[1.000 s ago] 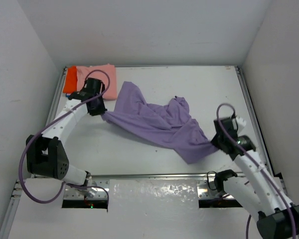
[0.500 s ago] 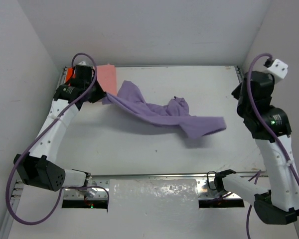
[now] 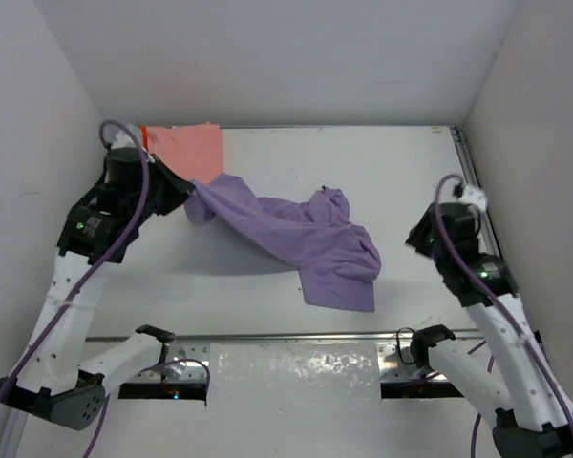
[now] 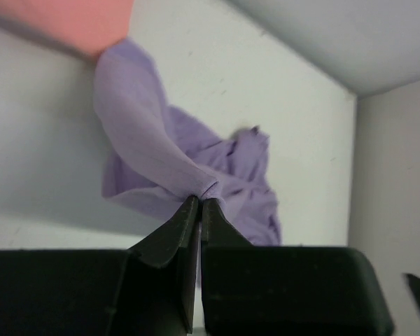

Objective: Fold and stack the t-shirts
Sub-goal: Flatten out the tshirt

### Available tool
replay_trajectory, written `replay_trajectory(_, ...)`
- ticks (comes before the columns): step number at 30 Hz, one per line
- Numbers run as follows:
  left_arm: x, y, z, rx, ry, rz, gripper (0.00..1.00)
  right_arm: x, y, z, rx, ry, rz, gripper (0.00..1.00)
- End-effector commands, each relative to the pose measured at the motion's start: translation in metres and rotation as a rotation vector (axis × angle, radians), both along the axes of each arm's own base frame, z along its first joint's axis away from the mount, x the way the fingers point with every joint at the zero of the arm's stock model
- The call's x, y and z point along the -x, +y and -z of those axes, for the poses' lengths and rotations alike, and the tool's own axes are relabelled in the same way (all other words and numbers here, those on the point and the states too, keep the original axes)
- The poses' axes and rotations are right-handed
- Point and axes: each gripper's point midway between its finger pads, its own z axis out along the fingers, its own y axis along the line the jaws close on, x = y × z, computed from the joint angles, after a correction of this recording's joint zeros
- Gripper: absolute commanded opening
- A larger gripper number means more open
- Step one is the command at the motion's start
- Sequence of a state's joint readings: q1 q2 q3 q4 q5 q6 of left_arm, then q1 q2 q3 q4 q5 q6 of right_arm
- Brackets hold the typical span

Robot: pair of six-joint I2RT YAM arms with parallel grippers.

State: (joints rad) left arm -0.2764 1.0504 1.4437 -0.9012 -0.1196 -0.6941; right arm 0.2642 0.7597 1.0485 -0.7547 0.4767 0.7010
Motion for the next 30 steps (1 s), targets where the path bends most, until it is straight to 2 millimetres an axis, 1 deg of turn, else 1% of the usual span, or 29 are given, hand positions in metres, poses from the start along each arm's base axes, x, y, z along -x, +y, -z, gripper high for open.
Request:
replay_trajectory(1, -0.004, 0.002, 0.055, -0.043, 0.115, -0.020, 0.00, 0.020, 0.035, 0.097, -0.136, 0.194, -0.129, 0.39)
replay_trajectory(2, -0.001, 0.004, 0.073, -0.060, 0.154, -0.020, 0.00, 0.021, 0.037, 0.108, -0.124, 0.207, -0.158, 0.39)
replay_trajectory(3, -0.001, 0.006, 0.078, -0.075, 0.155, -0.024, 0.00, 0.027, 0.040, 0.133, -0.123, 0.260, -0.179, 0.39)
replay_trajectory(4, -0.001, 0.005, 0.085, -0.077, 0.165, -0.023, 0.00, 0.031, 0.045, 0.143, -0.136, 0.283, -0.204, 0.40)
replay_trajectory(5, 0.000, 0.005, 0.099, -0.085, 0.190, -0.017, 0.00, 0.040, 0.044, 0.158, -0.139, 0.334, -0.194, 0.40)
replay_trajectory(7, 0.000, 0.003, 0.111, -0.094, 0.211, -0.009, 0.00, 0.050, 0.044, 0.173, -0.139, 0.402, -0.201, 0.40)
replay_trajectory(8, 0.002, 0.003, 0.122, -0.098, 0.235, -0.005, 0.00, 0.058, 0.048, 0.181, -0.151, 0.452, -0.223, 0.40)
replay_trajectory(9, 0.001, 0.003, 0.127, -0.106, 0.239, 0.000, 0.00, 0.068, 0.049, 0.195, -0.156, 0.506, -0.234, 0.41)
replay_trajectory(11, 0.003, 0.005, 0.138, -0.116, 0.260, -0.002, 0.00, 0.078, 0.050, 0.208, -0.156, 0.557, -0.247, 0.42)
replay_trajectory(12, 0.002, 0.006, 0.142, -0.130, 0.265, -0.005, 0.00, 0.086, 0.054, 0.223, -0.172, 0.581, -0.277, 0.44)
replay_trajectory(14, 0.002, 0.007, 0.146, -0.142, 0.275, -0.006, 0.00, 0.080, 0.063, 0.227, -0.201, 0.535, -0.319, 0.46)
replay_trajectory(15, 0.001, 0.007, 0.149, -0.148, 0.281, -0.003, 0.00, 0.085, 0.065, 0.236, -0.210, 0.557, -0.326, 0.47)
replay_trajectory(18, -0.001, 0.004, 0.151, -0.145, 0.288, 0.008, 0.00, 0.085, 0.065, 0.246, -0.199, 0.592, -0.337, 0.47)
replay_trajectory(20, -0.002, 0.003, 0.151, -0.146, 0.288, 0.014, 0.00, 0.083, 0.066, 0.248, -0.189, 0.600, -0.344, 0.47)
replay_trajectory(21, -0.001, 0.004, 0.151, -0.149, 0.289, 0.010, 0.00, 0.084, 0.065, 0.253, -0.184, 0.618, -0.343, 0.47)
replay_trajectory(23, -0.001, 0.005, 0.152, -0.158, 0.290, 0.009, 0.00, 0.078, 0.069, 0.255, -0.187, 0.603, -0.354, 0.47)
replay_trajectory(24, -0.001, 0.005, 0.154, -0.162, 0.295, 0.008, 0.00, 0.078, 0.069, 0.259, -0.183, 0.626, -0.348, 0.47)
replay_trajectory(26, 0.000, 0.006, 0.155, -0.163, 0.299, 0.007, 0.00, 0.073, 0.073, 0.259, -0.180, 0.623, -0.355, 0.47)
replay_trajectory(30, 0.000, 0.005, 0.155, -0.164, 0.297, 0.009, 0.00, 0.075, 0.076, 0.266, -0.146, 0.669, -0.348, 0.47)
